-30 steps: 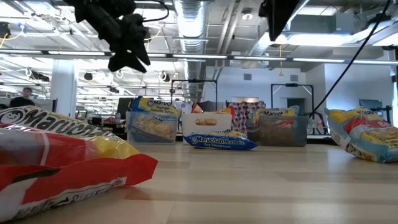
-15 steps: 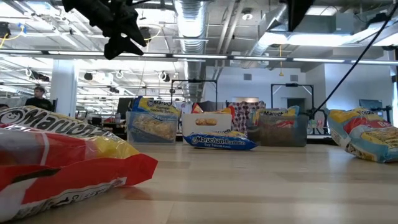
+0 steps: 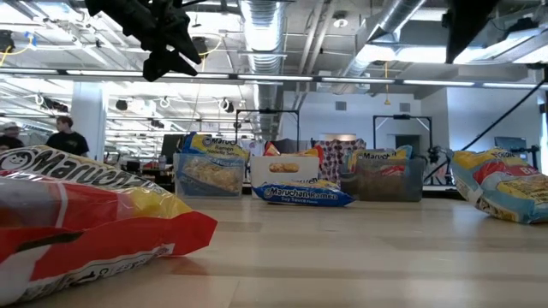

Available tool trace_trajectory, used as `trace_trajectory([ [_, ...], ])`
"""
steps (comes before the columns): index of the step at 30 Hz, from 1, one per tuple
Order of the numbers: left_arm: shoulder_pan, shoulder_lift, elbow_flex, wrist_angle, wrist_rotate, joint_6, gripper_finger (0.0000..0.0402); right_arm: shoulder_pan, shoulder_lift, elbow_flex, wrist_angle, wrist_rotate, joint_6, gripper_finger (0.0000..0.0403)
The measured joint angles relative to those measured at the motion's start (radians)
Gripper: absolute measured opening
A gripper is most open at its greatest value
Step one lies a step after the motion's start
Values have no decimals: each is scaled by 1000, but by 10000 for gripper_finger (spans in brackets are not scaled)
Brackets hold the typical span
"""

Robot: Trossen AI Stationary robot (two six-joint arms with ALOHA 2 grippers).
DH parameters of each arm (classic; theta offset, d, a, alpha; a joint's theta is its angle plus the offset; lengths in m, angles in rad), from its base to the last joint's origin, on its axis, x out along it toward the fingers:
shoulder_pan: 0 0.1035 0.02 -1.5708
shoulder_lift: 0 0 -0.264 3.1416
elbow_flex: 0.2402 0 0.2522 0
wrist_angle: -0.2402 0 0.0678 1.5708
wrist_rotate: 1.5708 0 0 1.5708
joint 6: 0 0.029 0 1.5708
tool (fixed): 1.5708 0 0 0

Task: Sort Maruchan noodles
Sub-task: Put the light blue noodle pack into the black bin

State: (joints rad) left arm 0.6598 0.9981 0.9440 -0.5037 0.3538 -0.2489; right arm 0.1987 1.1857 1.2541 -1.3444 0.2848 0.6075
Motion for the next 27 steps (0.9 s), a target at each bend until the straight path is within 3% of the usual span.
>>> trace_trajectory([
  [6,0,0,0,0,0,0,128,0,-82,-68,-21,-17,6,173],
  [12,0,0,0,-3,-1,0,128,-5,-72,-98,-46,-25,-76,173],
  [27,0,0,0,-4,-1,1,128,-5,176,-112,-99,-179,-169,173],
])
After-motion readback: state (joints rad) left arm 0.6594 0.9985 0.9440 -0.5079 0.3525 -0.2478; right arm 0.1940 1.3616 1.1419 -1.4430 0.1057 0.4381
